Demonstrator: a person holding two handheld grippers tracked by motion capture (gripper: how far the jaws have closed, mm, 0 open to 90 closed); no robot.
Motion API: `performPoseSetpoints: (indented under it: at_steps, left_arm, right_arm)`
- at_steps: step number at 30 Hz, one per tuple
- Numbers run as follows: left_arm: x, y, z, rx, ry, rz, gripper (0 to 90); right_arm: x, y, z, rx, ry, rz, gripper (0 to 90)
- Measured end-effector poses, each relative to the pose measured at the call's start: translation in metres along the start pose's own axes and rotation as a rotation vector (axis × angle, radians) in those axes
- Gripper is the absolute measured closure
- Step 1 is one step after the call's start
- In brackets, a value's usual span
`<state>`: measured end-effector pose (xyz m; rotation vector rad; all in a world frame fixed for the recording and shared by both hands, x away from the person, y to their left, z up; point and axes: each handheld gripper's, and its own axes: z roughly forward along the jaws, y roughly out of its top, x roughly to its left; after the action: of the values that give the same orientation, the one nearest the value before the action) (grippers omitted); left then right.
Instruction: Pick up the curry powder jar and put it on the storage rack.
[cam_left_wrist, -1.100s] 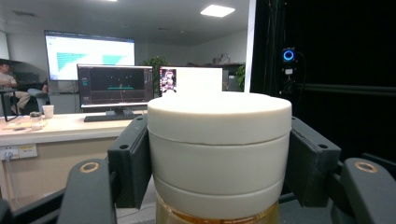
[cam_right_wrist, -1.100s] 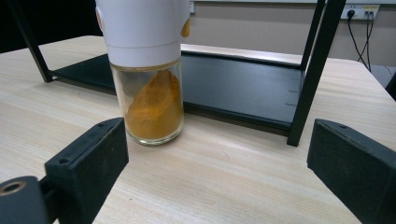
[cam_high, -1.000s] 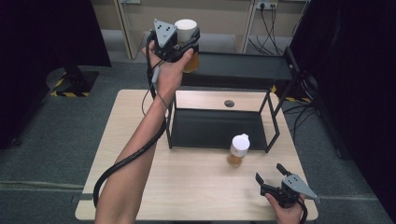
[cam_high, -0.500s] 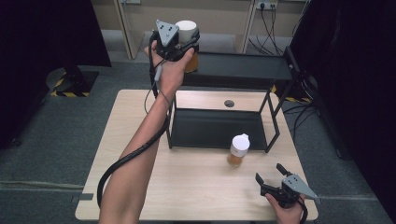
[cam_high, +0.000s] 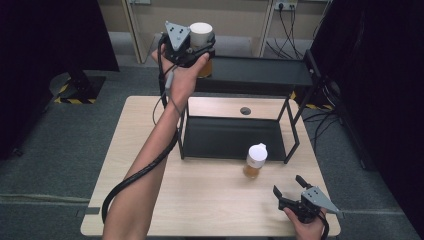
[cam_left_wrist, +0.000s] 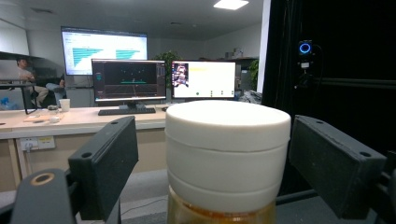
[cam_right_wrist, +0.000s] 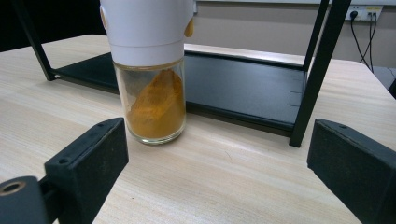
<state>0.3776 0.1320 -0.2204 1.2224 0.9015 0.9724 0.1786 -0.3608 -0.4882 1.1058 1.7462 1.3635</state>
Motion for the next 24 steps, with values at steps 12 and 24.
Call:
performPoseSetpoints:
  at_steps: [12, 24]
  left_arm:
    - [0.001, 0.002, -0.02, -0.013, -0.014, -0.002, 14.6]
    - [0.0, -0.001, -0.037, -0.018, -0.044, 0.012, 14.6]
  right_arm:
    - [0.0, -0.001, -0.001, -0.003, 0.0, 0.002, 5.7]
    - [0.0, 0.0, 0.0, -0.001, 0.0, -0.001, 5.7]
